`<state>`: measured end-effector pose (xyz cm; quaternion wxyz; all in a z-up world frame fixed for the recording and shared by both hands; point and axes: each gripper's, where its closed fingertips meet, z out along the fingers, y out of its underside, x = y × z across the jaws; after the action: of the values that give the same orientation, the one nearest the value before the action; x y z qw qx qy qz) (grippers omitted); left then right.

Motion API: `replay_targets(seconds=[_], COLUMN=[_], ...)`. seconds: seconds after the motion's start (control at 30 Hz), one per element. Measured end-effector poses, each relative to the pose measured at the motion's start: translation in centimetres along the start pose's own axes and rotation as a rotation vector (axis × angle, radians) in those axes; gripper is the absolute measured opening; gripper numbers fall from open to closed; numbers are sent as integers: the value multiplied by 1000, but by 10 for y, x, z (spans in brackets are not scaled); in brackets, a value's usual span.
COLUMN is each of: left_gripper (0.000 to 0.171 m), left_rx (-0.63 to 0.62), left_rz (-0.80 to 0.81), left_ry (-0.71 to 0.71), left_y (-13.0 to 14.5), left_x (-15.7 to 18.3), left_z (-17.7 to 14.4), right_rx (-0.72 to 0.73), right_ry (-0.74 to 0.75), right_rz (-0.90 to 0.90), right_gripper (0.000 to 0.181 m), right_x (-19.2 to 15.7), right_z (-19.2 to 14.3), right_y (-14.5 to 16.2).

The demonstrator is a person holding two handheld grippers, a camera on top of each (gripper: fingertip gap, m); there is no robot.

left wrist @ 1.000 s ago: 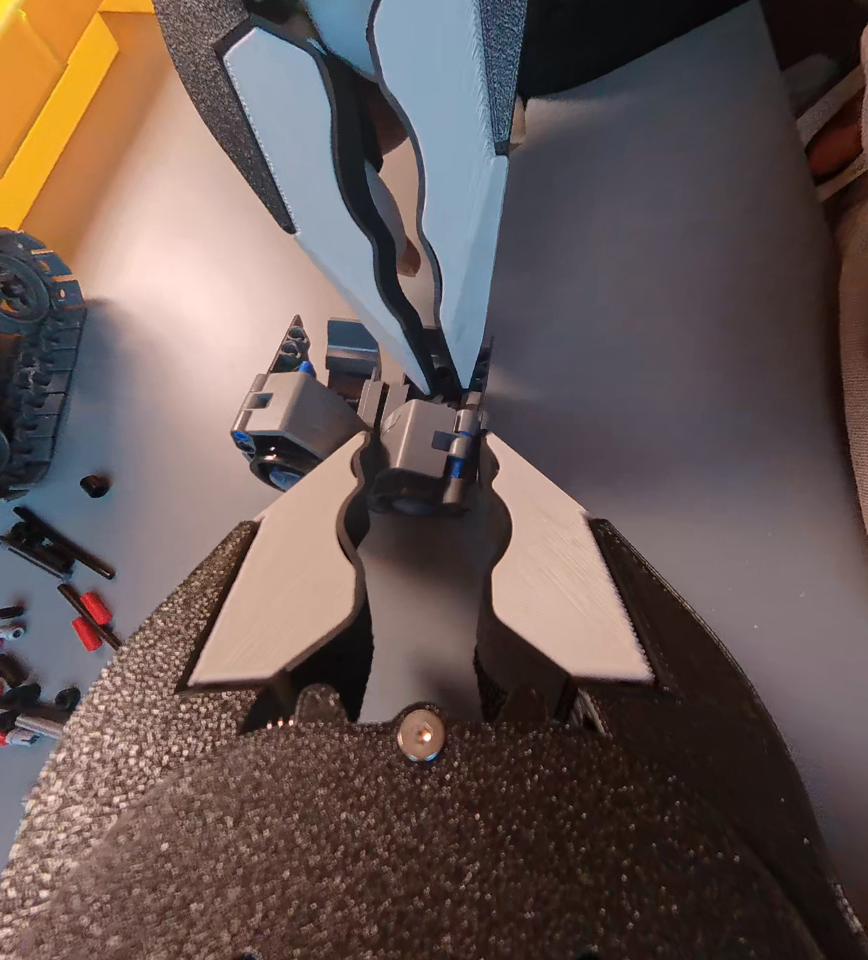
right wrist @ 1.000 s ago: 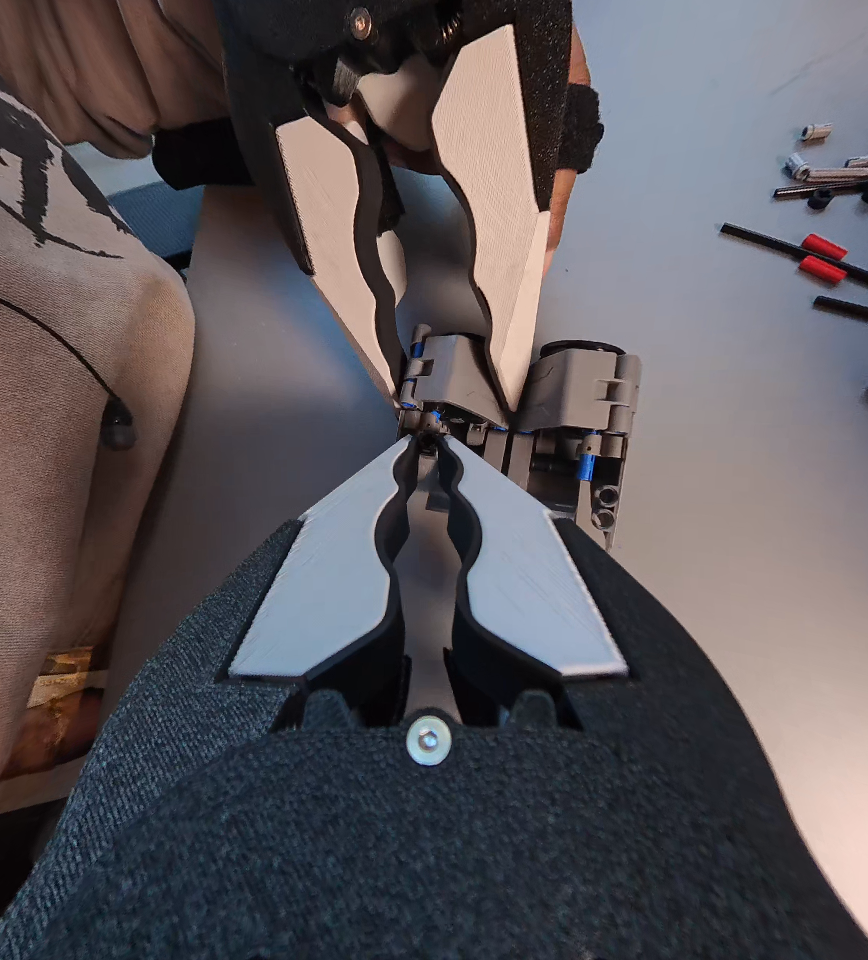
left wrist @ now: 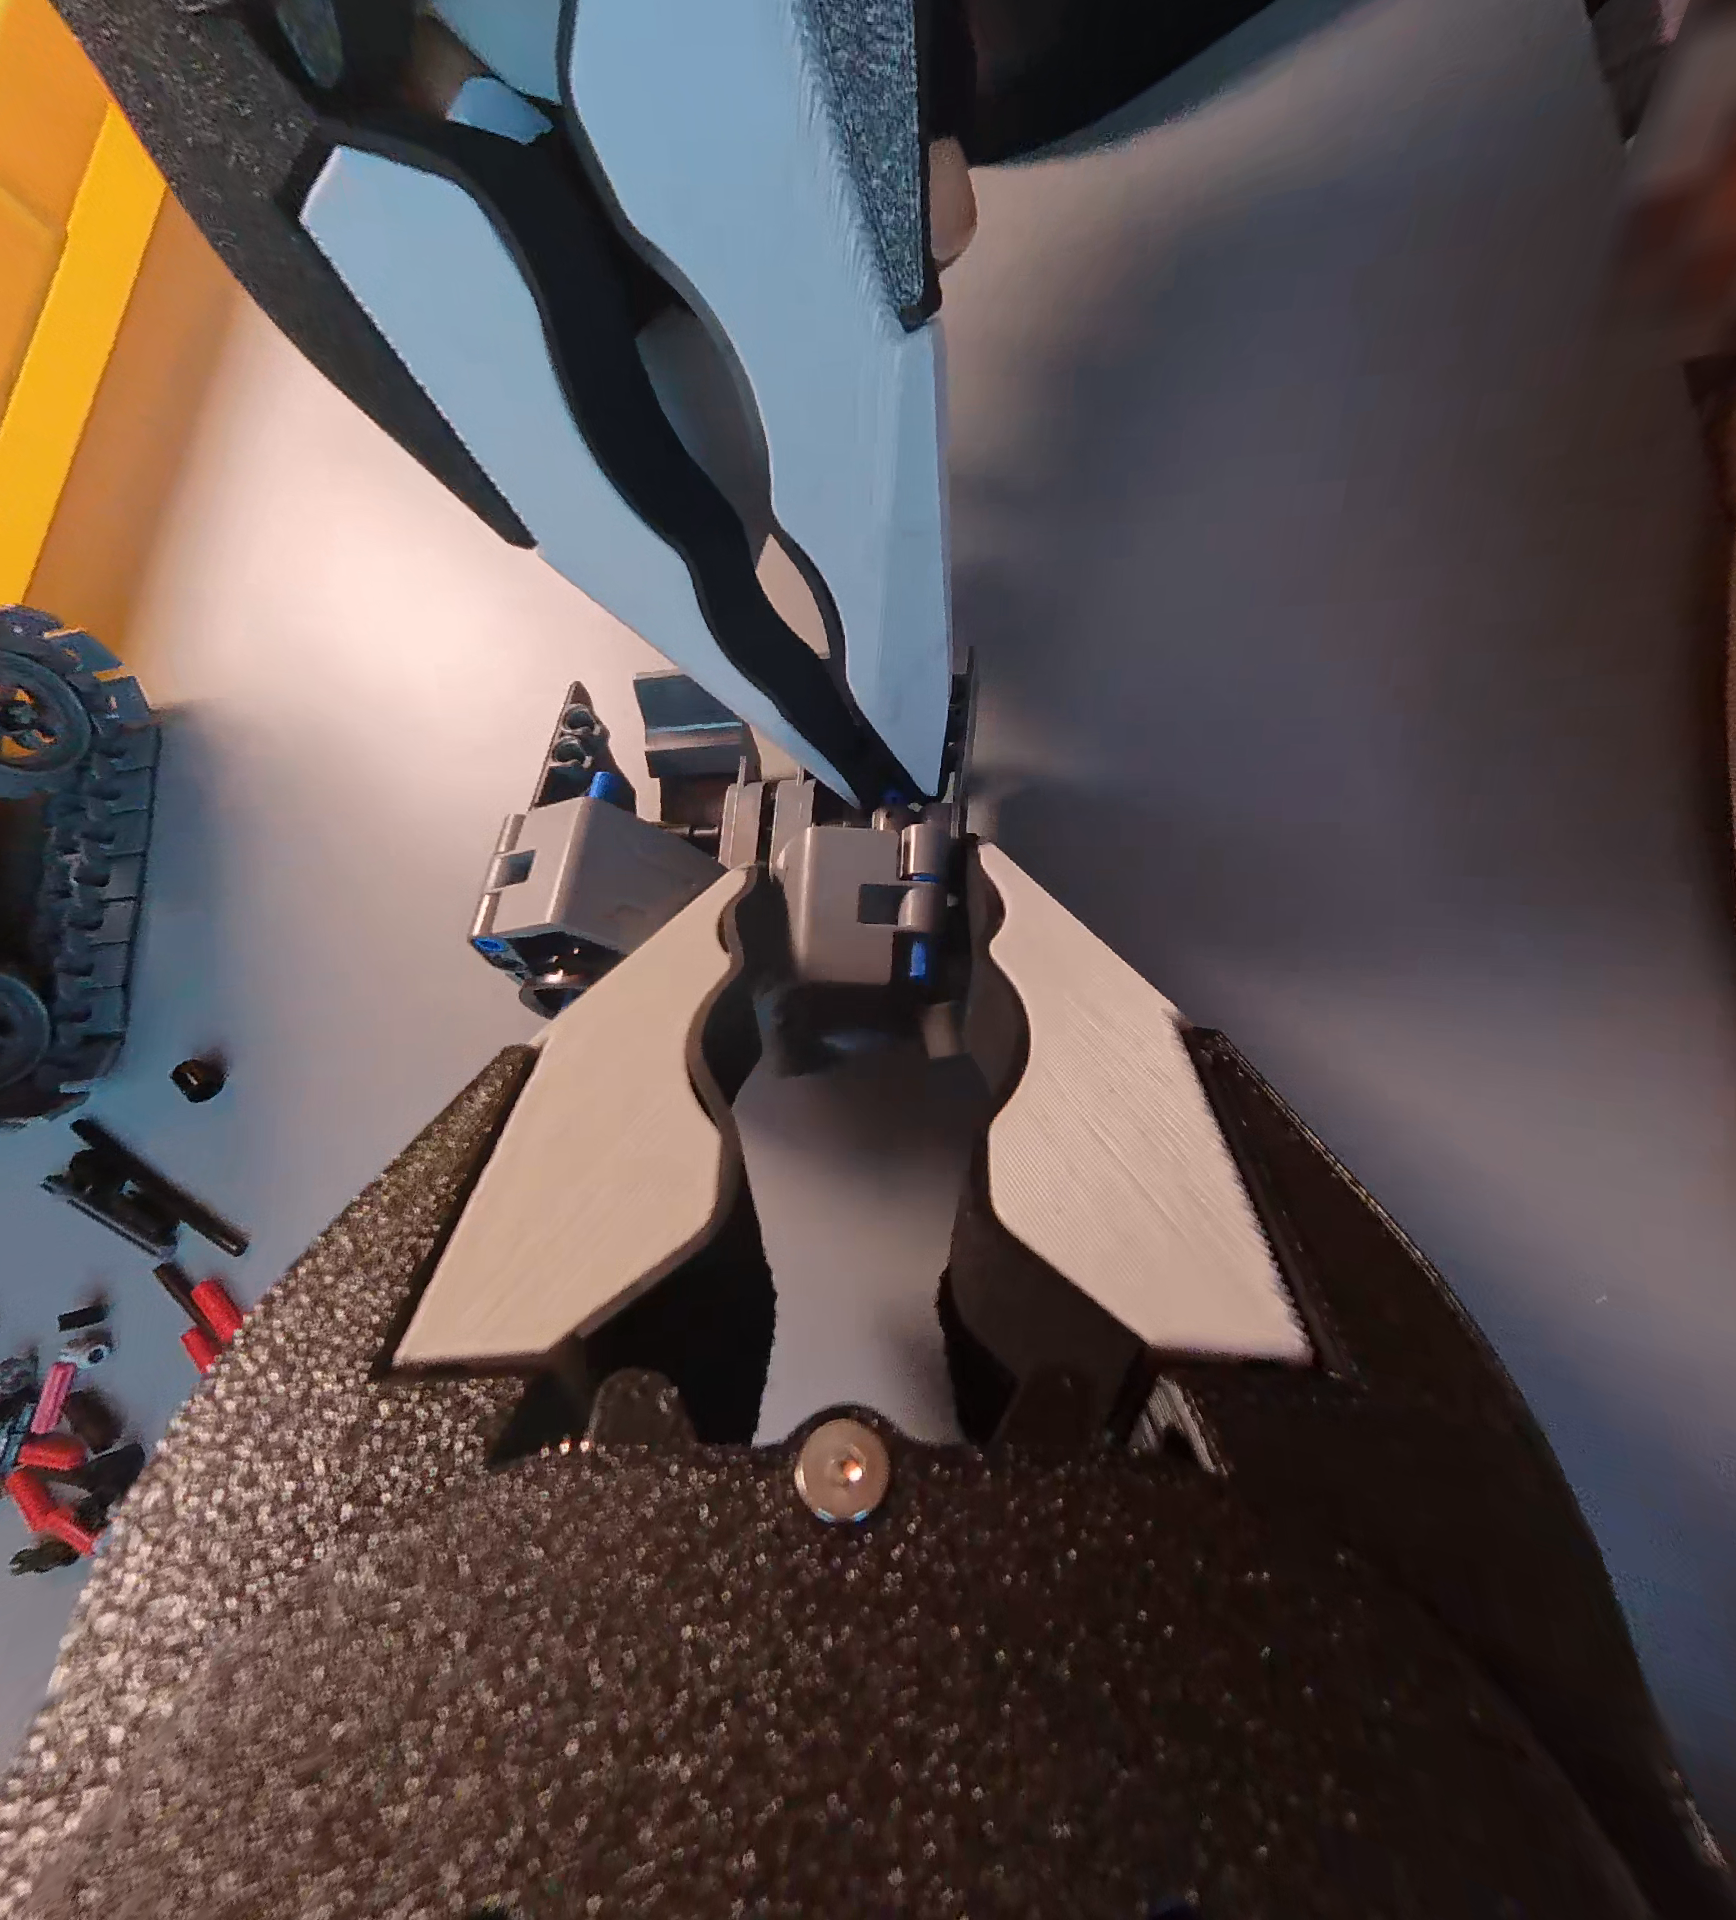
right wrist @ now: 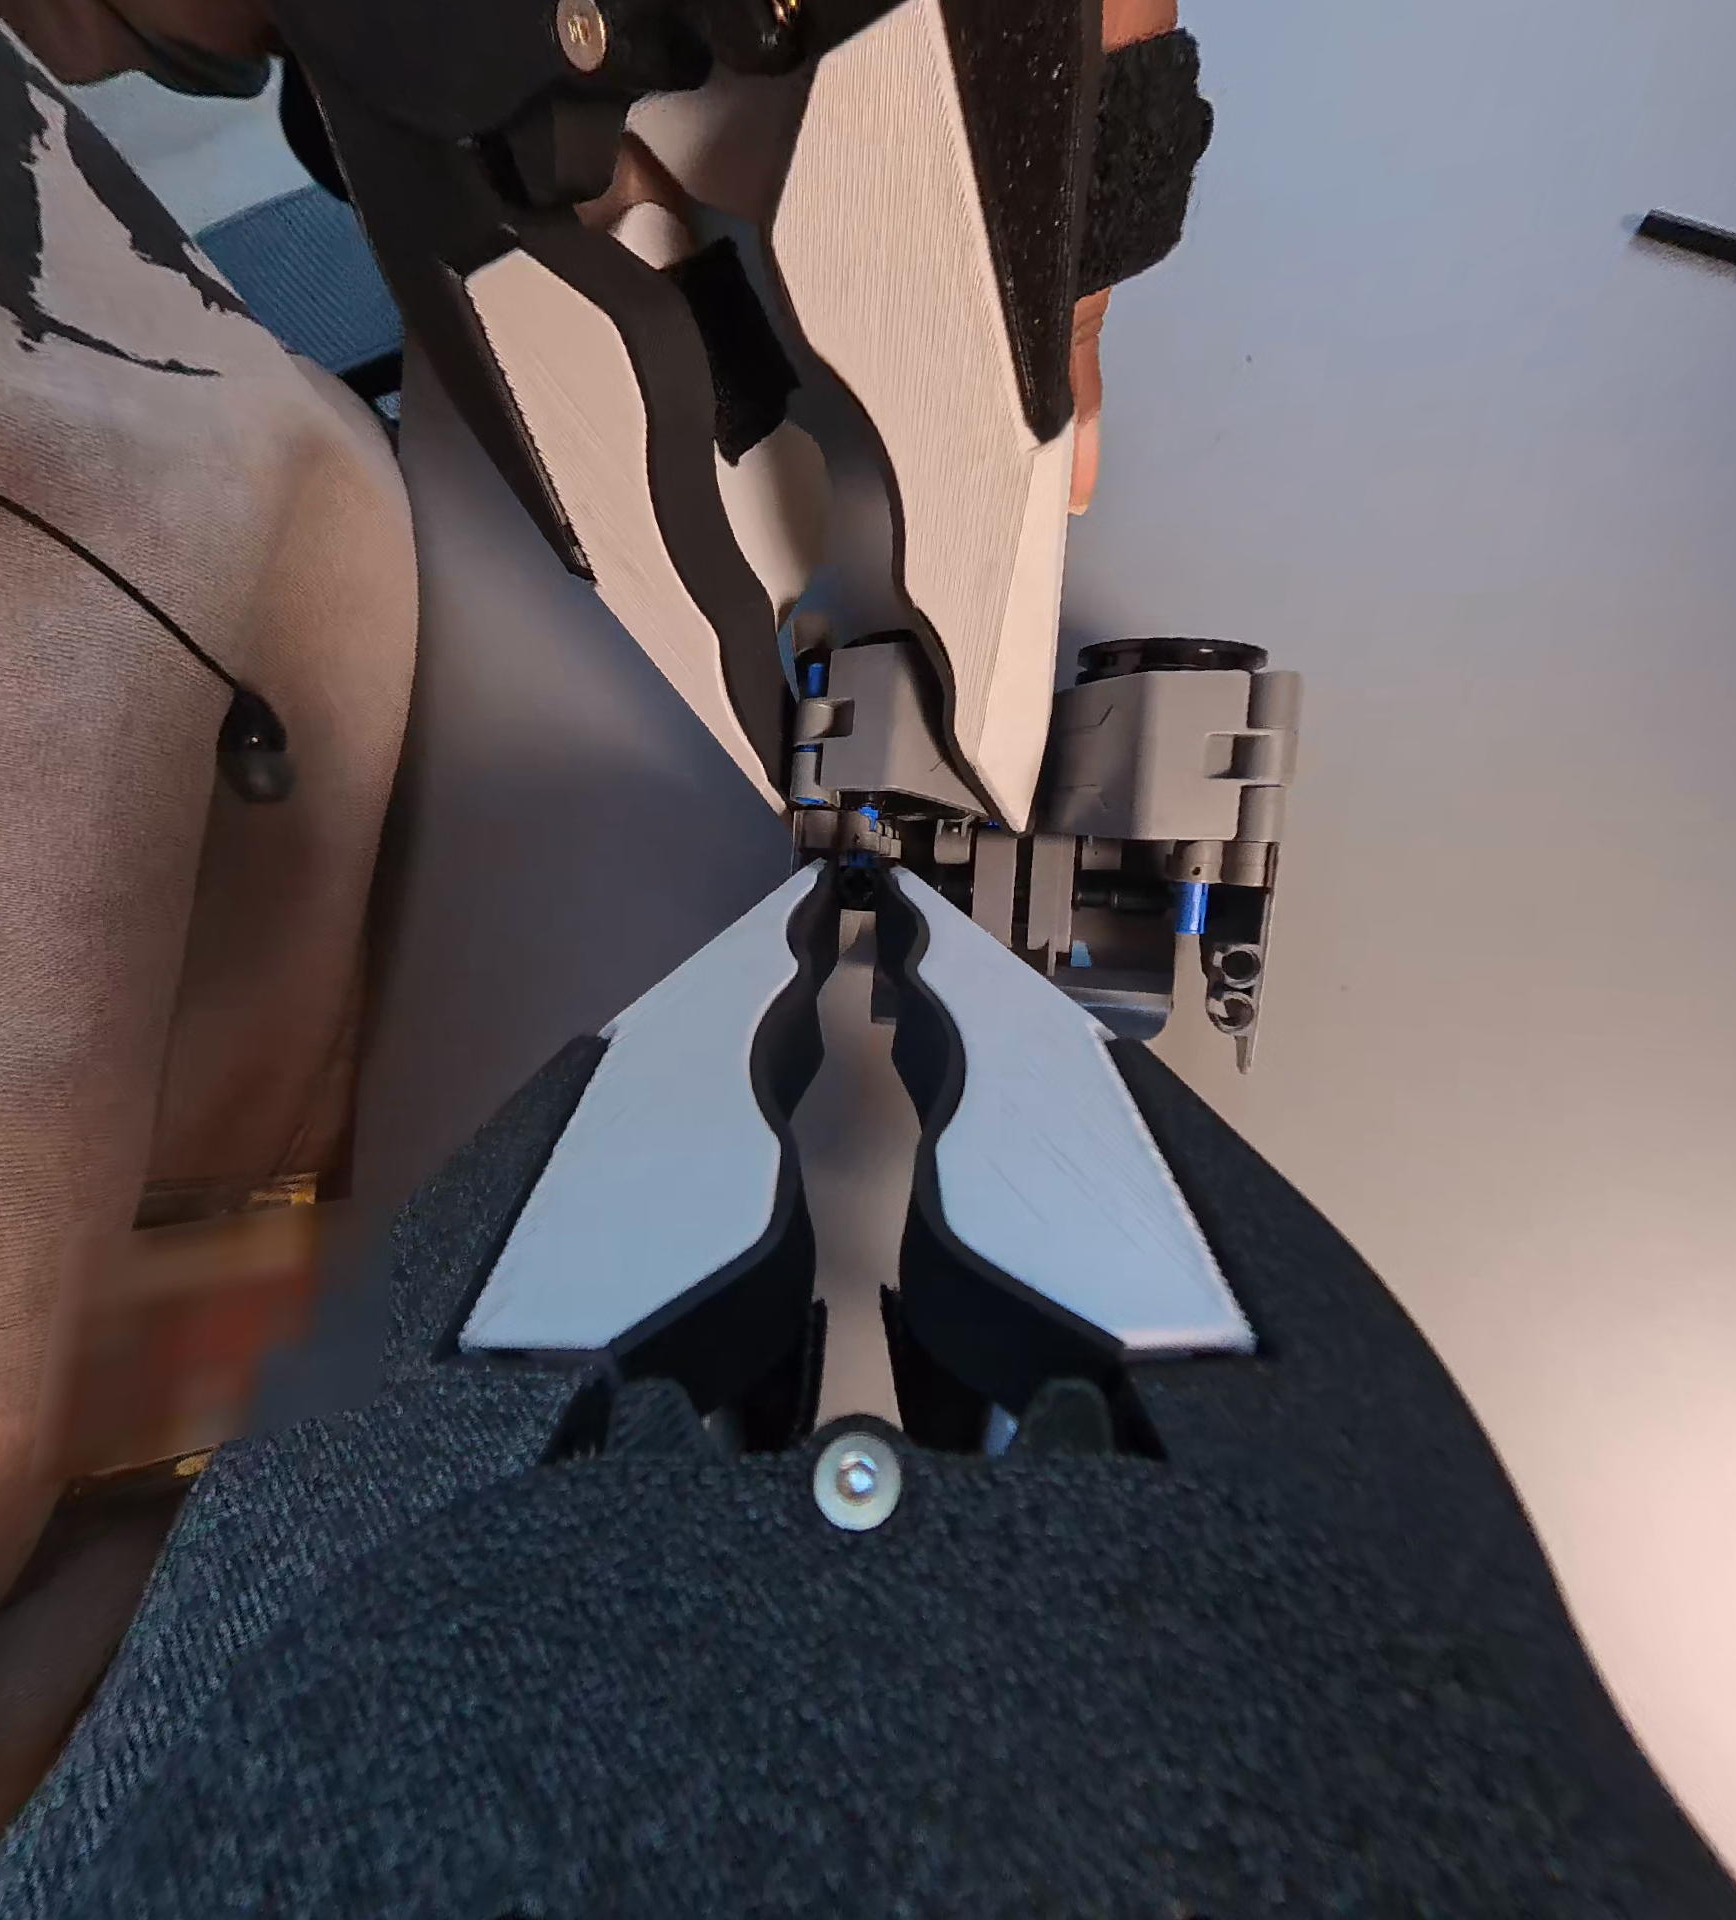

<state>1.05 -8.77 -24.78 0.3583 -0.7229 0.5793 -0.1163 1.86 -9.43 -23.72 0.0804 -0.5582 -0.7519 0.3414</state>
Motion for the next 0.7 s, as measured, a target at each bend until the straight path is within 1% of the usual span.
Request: replay_targets(seconds=[0.17, 0.27, 0.7], left_gripper=[35, 35, 35], left_rx=[9, 4, 28], left_rz=[-5, -2, -1], left_ry=[2, 2, 37], left_y=[-3, -4, -14], left_x=[1, 3, 14], left_z=[2, 3, 7], right_rx=[1, 21, 12], right_ry=[23, 2, -42], right_rz=[5, 37, 46], right_gripper=[6, 6, 7], right_x=[-1, -3, -14], right_z=[-2, -3, -7], right_y=[3, 5, 16])
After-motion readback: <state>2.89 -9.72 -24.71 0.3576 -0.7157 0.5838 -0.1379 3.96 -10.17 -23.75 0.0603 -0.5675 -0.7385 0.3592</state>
